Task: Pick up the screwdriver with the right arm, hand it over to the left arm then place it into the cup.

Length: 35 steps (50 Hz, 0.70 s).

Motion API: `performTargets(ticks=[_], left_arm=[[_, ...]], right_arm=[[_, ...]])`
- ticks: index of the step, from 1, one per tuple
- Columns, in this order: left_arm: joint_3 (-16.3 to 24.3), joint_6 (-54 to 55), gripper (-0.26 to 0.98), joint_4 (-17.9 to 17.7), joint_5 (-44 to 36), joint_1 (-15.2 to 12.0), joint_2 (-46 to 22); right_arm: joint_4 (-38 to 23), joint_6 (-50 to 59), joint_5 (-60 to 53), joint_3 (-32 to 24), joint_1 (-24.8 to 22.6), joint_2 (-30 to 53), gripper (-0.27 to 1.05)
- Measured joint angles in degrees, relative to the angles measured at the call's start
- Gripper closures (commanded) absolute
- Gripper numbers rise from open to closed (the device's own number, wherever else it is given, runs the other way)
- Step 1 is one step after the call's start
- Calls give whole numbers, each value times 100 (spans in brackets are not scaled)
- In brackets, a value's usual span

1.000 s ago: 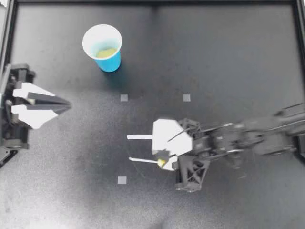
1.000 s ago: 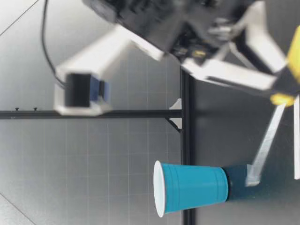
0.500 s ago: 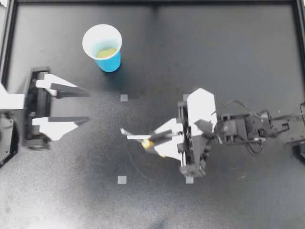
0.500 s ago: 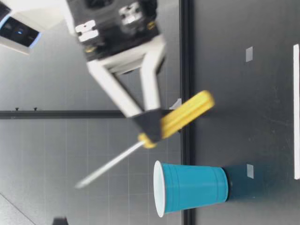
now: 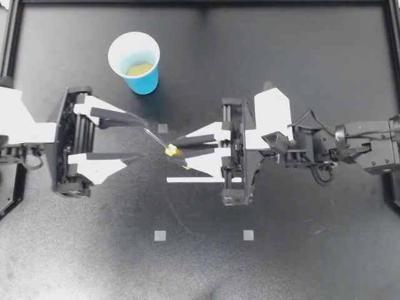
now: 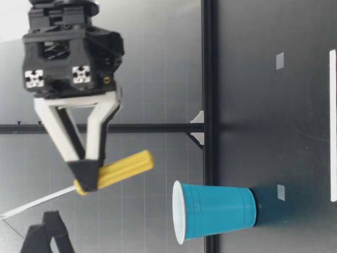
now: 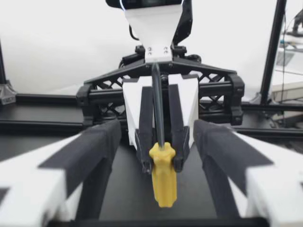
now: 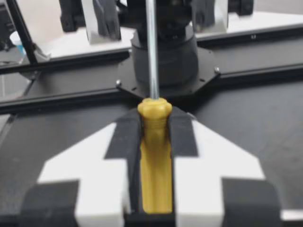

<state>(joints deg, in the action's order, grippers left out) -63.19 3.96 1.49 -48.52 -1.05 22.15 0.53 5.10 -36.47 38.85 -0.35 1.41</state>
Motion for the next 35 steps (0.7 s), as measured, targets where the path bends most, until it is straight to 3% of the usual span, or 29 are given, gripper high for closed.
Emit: performTargets(ticks=[24,30,35], left_arm=[[220,0,10,9,-483,0,-387],[255,0,21,9,-501,0,-439],[255,0,40,9,-510,0,-483]], right_arm=[[0,-18,-18,-246,0,185,68],[0,-18,-26,-246,0,185,68],[0,-18,-44,-246,0,185,68]])
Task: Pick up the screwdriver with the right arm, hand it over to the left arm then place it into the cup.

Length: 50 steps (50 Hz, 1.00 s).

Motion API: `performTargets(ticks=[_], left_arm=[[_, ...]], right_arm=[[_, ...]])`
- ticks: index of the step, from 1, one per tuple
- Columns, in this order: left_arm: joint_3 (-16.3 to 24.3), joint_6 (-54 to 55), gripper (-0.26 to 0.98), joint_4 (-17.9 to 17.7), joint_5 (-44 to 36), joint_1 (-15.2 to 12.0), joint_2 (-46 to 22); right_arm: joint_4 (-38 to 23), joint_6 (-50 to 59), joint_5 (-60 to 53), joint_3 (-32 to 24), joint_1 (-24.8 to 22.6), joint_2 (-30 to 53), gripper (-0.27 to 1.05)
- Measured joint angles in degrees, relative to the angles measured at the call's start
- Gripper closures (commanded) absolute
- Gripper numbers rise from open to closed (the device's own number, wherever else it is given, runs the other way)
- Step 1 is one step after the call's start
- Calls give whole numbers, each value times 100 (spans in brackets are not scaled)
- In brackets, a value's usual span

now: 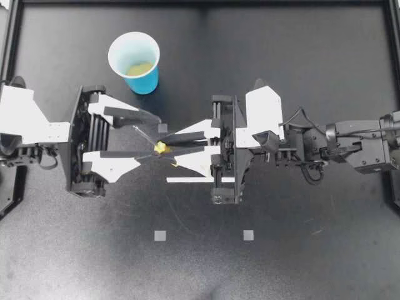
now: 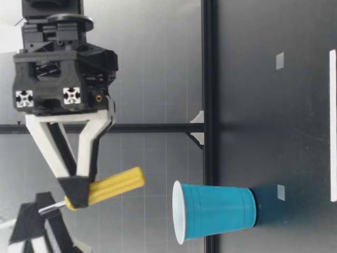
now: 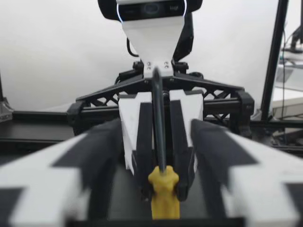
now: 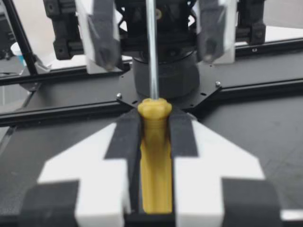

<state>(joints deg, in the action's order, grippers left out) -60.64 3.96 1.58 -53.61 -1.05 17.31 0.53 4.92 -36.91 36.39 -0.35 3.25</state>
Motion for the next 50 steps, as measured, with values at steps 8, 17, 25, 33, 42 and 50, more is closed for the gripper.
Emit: performTargets(ticks=[8,17,25,33,42,50], left_arm=[[0,0,65,18,0,0,-9],[0,9,69,18,0,9,-9],[0,0,69,0,0,0,-9],[0,0,69,9,0,0,-9],[0,-44,69,0,0,0,-9],[-141,-316,69,-53,18,-105,26]], right_arm=[[0,0,-9,0,0,0,68],[9,35,-9,0,9,0,65],[26,35,-9,0,9,0,45],[44,62,-9,0,9,9,12],[79,35,-9,0,18,18,7],[97,26,-9,132,70,-70,7]])
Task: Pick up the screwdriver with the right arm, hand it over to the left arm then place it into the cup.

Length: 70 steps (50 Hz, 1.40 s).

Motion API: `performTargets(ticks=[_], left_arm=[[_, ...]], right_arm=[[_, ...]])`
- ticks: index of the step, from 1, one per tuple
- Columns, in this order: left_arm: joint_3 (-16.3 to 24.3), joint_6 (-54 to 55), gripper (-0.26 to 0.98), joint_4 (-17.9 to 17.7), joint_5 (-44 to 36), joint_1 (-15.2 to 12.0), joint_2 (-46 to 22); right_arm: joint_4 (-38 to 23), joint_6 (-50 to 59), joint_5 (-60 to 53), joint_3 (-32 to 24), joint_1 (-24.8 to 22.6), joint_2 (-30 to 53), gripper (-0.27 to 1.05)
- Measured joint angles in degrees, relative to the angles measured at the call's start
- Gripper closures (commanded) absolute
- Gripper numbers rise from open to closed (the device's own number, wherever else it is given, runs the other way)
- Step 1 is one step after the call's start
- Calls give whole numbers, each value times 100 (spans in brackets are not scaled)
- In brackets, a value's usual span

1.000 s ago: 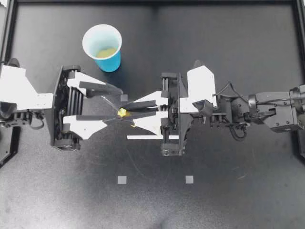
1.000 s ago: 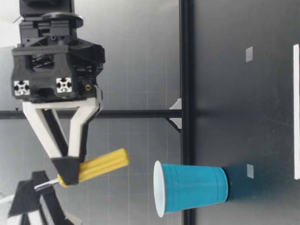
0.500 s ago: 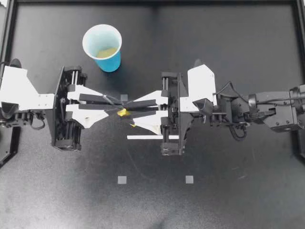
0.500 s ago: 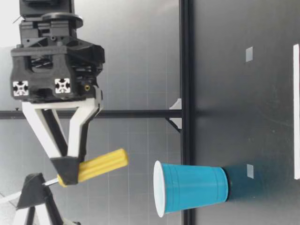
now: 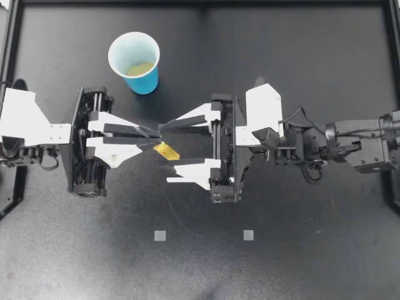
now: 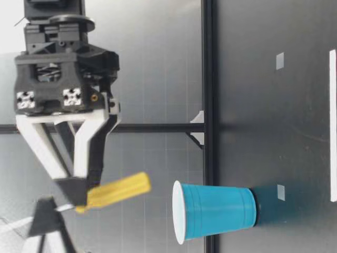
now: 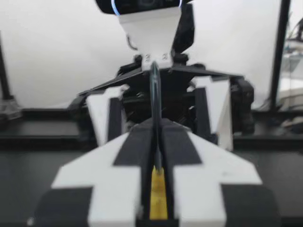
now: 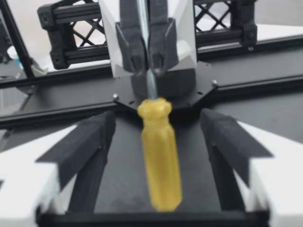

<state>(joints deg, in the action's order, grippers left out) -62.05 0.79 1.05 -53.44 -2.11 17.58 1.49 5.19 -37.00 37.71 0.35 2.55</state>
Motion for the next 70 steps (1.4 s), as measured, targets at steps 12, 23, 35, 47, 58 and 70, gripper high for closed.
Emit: performTargets(ticks=[12,23,35,47,58,70], left_arm=[[-352,-686,69,-483,88,-932,105],[-396,-1178,69,-747,229,-1925,-44],[-220,-1318,69,-800,220,-2610,-589],[-26,-1283,67,-967,149,-2813,-1239],[-18,-1327,46,-1090,18,-2821,-1292],[-18,-1257,9,-1090,123,-2821,-1283]], right_arm=[[62,-9,-220,545,149,-668,7],[79,-9,-492,923,176,-1125,7],[70,-9,-536,1002,176,-1160,7],[79,-9,-527,1011,176,-1160,7],[79,0,-545,1020,176,-1169,7],[79,0,-589,1020,176,-1169,7]])
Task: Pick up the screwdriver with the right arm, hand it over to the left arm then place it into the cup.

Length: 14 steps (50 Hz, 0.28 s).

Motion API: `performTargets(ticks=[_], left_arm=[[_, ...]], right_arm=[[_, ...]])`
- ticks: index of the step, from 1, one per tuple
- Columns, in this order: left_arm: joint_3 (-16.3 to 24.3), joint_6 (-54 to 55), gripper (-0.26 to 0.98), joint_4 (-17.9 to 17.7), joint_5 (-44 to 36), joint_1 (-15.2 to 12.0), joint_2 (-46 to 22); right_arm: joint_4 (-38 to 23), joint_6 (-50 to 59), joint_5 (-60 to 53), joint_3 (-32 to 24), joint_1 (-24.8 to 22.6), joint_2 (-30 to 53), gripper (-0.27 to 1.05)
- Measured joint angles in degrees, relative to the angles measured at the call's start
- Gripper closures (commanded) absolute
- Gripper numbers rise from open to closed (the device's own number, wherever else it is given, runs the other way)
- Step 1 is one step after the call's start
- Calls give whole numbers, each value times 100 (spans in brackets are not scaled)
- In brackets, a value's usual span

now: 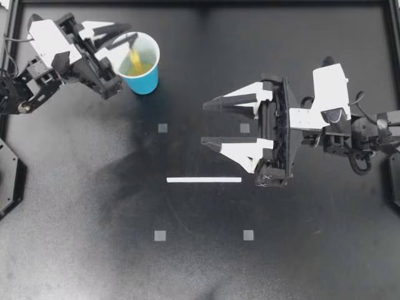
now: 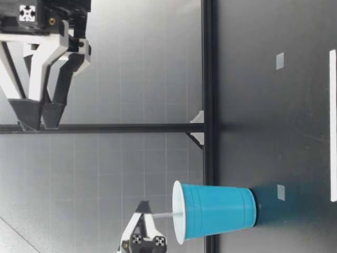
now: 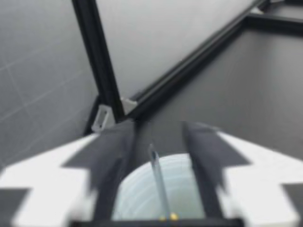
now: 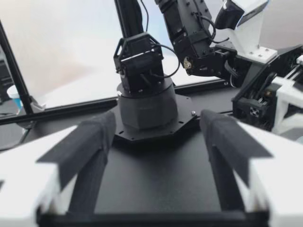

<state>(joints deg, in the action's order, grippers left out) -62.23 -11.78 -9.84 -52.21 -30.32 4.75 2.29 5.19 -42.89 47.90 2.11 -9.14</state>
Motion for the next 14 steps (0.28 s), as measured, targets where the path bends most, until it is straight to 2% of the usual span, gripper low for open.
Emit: performTargets(ticks=[14], left_arm=[[9,255,10,114,44,9,352]], right_arm=[[0,18,-9,0,0,0,7]])
